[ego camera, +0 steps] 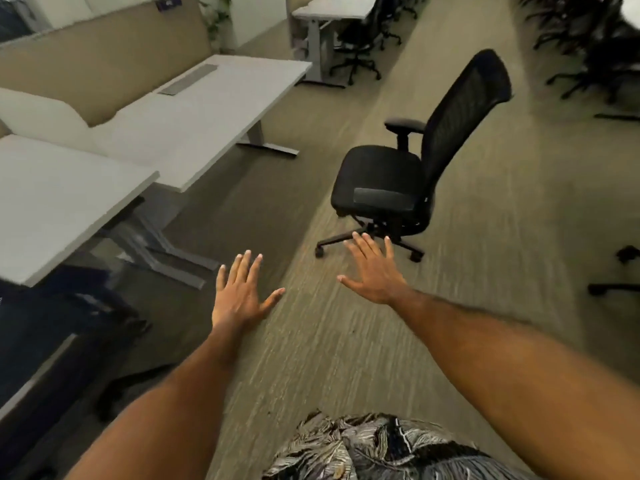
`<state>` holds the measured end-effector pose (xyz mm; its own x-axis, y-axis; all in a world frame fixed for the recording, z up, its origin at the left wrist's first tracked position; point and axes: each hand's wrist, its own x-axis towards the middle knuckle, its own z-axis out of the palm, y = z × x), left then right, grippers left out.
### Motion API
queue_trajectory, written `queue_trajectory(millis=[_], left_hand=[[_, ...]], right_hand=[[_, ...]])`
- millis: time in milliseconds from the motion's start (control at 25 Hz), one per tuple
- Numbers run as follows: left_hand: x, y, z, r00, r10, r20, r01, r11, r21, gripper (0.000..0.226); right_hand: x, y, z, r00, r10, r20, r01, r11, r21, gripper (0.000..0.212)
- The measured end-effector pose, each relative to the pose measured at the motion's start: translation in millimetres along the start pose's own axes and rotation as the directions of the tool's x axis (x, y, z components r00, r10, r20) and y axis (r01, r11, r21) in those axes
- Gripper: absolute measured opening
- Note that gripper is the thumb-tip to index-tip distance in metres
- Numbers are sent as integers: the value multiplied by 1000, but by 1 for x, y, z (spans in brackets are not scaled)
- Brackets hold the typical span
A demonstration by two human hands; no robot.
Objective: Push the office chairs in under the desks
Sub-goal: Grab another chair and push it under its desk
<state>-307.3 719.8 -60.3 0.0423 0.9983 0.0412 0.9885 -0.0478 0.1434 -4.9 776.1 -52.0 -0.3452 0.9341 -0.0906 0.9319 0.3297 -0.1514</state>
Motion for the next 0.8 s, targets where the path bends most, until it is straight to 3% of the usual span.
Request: queue_trajectory(millis=[200,400,640,800], left_hand=[[61,150,45,975,186,119,-181,982,-50,104],[129,277,70,890,398,222,-399,916,-43,98],[226,392,102,822,508,257,-506,859,-80,90],[282,463,112,762,599,245,-598,796,-88,90]], right_hand=[[-55,148,-1,988,138,72,-139,990,9,86],[-80,250,-1,943,318,103,-320,947,9,89],[-69,356,-9,863,489,130,-502,859,103,87],[-50,428,-36,840,522,145,-539,831,133,89]])
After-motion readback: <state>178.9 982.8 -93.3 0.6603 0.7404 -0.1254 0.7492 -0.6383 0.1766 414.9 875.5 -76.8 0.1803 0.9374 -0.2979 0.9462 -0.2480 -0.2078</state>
